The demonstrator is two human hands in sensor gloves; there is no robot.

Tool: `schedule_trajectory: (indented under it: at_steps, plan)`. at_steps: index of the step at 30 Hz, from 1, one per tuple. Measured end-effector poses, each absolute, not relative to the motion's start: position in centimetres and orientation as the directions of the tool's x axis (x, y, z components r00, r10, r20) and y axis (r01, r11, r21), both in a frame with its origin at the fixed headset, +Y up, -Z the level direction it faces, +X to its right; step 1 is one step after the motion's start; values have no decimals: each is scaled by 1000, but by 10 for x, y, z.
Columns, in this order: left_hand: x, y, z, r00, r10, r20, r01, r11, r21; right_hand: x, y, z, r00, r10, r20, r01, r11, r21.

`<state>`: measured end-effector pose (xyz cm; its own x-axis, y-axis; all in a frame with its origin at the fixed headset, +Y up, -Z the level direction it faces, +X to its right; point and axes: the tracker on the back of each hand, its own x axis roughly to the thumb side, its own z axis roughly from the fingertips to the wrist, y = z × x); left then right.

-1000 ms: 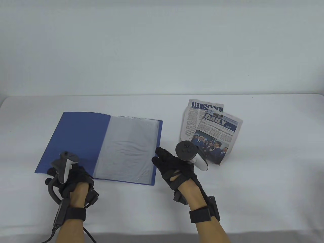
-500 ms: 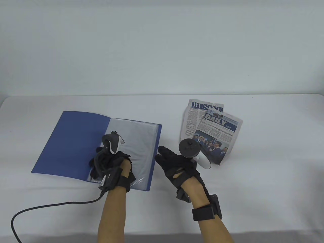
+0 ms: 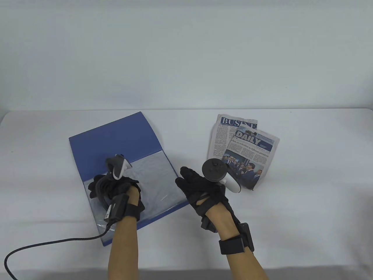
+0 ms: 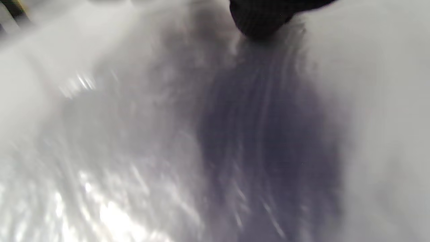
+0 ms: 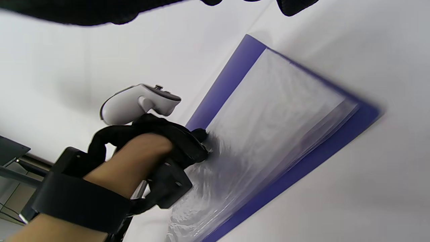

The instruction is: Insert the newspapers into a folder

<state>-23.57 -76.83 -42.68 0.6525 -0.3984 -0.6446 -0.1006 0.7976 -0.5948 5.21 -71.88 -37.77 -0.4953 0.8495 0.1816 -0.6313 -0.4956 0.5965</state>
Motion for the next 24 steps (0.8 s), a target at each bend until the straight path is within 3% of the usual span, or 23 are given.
schedule_trajectory:
  at_steps: [4, 6, 9, 12, 16, 20, 23, 24]
  plan:
    - [-232, -771, -431, 688, -309, -657, -189, 798, -573, 55, -721, -379, -477, 864, 161, -651, -471, 595]
    - [-237, -771, -433, 741, -112, -662, -354, 772, -527, 54, -722, -380, -482, 862, 159, -649, -473, 596]
    - [-238, -782, -432, 754, 35, -656, -478, 714, -511, 53, -723, -381, -488, 859, 156, -641, -474, 604]
    - [-231, -786, -432, 776, -80, -626, -339, 783, -521, 54, -727, -384, -460, 878, 128, -660, -435, 613]
    - [-227, -782, -430, 785, -123, -607, -275, 809, -520, 61, -729, -386, -449, 887, 107, -679, -417, 604]
    - [-209, -760, -420, 793, -212, -571, -24, 926, -376, 68, -727, -387, -424, 900, 106, -707, -401, 583]
    - [-186, -743, -414, 898, -117, -424, -23, 950, -311, 72, -726, -387, -386, 917, 98, -728, -368, 578]
    - [-176, -740, -412, 954, -19, -298, -90, 933, -348, 74, -726, -387, -372, 923, 99, -738, -359, 571]
